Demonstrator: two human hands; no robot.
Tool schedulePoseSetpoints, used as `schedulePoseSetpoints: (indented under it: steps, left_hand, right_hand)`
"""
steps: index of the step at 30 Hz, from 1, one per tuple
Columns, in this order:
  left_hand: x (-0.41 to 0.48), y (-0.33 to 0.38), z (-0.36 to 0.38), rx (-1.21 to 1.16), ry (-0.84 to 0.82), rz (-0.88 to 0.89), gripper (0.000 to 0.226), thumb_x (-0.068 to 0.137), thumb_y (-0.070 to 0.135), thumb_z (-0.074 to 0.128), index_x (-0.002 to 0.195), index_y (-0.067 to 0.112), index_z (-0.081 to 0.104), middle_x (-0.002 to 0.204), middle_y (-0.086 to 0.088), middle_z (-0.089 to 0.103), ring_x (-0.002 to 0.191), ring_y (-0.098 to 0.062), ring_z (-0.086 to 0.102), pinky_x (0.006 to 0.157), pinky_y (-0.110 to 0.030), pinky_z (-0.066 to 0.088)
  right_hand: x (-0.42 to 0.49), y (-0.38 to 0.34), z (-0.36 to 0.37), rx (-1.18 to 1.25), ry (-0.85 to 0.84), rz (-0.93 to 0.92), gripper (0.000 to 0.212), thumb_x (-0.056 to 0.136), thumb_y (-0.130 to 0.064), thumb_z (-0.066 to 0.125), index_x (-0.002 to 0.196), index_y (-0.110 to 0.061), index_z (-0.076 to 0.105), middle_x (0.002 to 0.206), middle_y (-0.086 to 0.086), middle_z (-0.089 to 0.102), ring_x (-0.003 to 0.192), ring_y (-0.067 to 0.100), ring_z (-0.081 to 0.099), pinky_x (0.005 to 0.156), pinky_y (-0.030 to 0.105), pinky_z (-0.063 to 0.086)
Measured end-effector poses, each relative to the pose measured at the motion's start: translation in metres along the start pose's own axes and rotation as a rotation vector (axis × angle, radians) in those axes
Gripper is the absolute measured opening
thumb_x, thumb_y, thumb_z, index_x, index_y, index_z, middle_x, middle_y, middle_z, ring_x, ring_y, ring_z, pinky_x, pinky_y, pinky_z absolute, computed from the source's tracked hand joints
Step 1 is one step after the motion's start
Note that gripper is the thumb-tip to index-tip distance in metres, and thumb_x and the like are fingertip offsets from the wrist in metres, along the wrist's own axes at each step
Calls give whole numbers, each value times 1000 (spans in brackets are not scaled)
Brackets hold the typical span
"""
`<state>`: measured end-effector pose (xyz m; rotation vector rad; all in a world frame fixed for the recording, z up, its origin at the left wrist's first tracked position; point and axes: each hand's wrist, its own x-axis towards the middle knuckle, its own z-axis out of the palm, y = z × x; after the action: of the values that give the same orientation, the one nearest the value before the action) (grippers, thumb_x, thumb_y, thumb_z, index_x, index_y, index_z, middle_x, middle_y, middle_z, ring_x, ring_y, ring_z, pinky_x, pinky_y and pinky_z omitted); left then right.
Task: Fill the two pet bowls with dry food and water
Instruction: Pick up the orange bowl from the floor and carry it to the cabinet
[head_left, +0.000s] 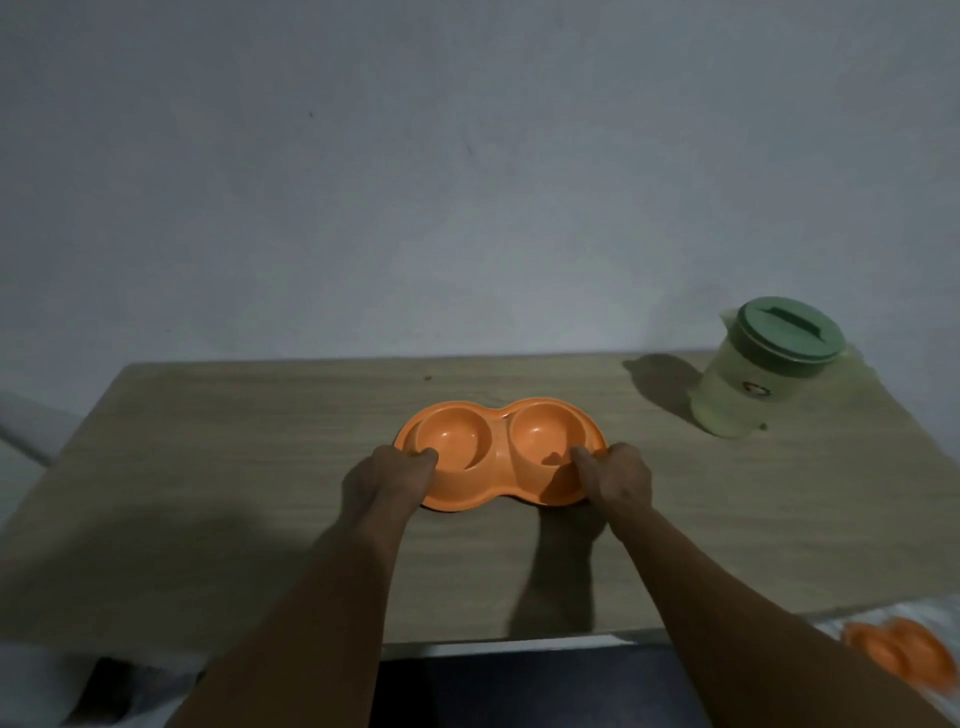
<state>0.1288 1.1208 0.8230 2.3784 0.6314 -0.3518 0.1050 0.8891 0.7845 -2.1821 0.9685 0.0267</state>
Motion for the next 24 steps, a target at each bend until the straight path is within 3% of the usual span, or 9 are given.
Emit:
schedulePoseSetpoints:
  steps: [6,10,14,17,24]
  left_hand:
    - [6,7,9,4,5,20,42,82,47,58,94,7,67,93,-14,67,93,-36,64,84,-37,52]
    - [7,10,12,0,13,-3,40,83,44,58,91,6,67,91,-14,68,92,-36,65,86,-39,53]
    - [7,10,14,-7,19,-4,41,85,43,57,93,4,69,85,-13,66,89,-35,65,86,-40,54]
    - [3,7,17,-26,43,-8,47,89,44,56,101,0,68,97,-17,68,96,-36,64,86,-38,52]
    - [-26,-21,21,-62,81,-45,57,84,51,57,111,1,63,115,-20,65,107,-38,61,91,-41,51]
  right_hand:
    - [9,-2,0,-17,20,-3,52,89,-44,63,103,5,66,104,25,68,102,41,64,81,41,51]
    - [11,-1,1,-8,7,0,52,90,-48,62,102,3,66,101,21,69,95,36,66,70,36,48]
    - [10,-1,2,7,4,4,54,92,-50,57,108,1,62,108,20,66,99,35,64,83,43,53]
    - [4,0,1,30,8,7,56,97,-49,49,123,0,54,120,21,60,109,36,60,94,48,50]
    - [-16,20,-4,33,7,-19,50,98,-37,52,128,3,46,126,26,55,114,40,56,97,51,48]
